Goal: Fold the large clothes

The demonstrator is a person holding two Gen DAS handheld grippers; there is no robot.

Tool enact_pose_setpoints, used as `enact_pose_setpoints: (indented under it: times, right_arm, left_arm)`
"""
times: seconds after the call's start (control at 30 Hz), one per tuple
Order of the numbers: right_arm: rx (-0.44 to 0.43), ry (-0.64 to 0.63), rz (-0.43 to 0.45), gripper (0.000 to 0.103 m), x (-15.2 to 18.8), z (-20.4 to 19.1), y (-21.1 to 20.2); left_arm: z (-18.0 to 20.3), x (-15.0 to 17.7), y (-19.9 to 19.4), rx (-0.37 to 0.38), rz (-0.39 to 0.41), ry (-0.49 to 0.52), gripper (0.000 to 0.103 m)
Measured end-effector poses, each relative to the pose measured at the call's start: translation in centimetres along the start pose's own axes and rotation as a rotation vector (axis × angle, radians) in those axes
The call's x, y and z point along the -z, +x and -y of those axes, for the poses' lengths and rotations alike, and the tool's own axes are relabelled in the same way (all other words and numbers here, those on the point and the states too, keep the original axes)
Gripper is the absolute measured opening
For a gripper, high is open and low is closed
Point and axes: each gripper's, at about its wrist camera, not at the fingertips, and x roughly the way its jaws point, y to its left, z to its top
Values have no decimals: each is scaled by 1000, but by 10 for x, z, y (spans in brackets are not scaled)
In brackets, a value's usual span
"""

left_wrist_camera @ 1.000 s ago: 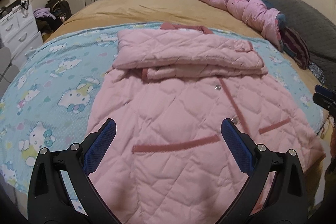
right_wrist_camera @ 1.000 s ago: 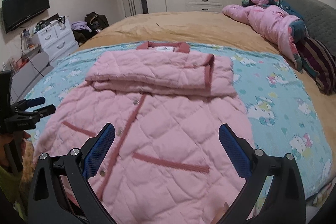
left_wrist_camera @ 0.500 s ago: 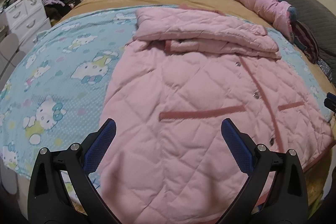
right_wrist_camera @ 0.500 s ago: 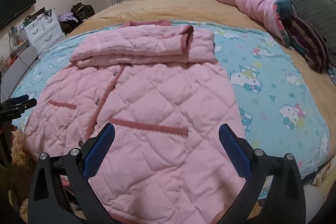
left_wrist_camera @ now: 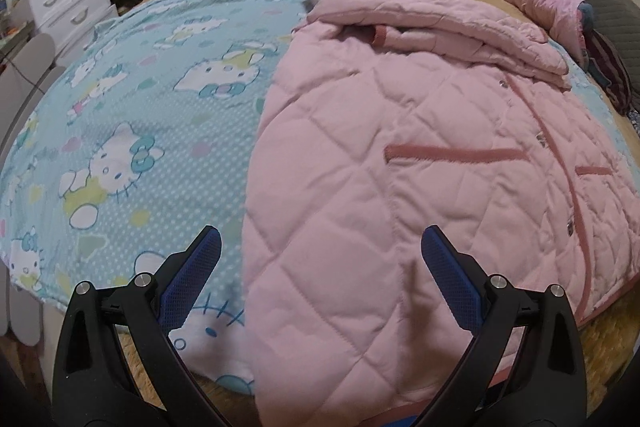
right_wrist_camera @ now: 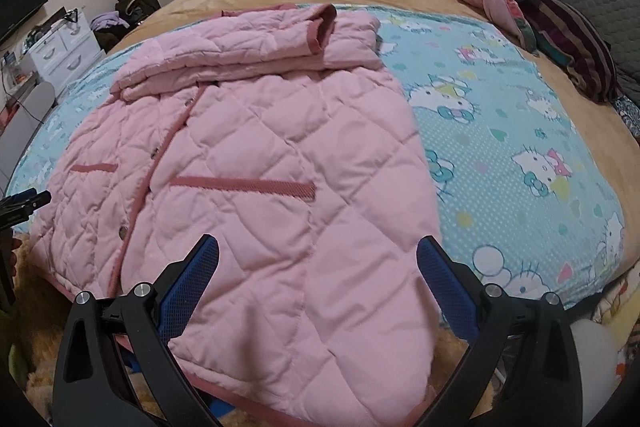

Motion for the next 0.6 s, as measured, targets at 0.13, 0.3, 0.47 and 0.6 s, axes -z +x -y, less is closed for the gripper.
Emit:
enact_pose_setpoints:
  times: [0.13,0.3,0.47,0.6]
  right_arm:
    - [9,-5,-24,99,6,4,2]
    - [13,-6,-57,99,13,8,5]
    - [18,-14,-95,99,19,12,10]
    - [17,-20,-127,99,22,16,13]
  left_arm:
    - [-7,6,6,-3,-31,-4,94]
    - [-15,14,15,24,-71,-24,94]
    - [-18,22,23,58,-103,-41,94]
    - [-20,27,24,79,-109,-54,94]
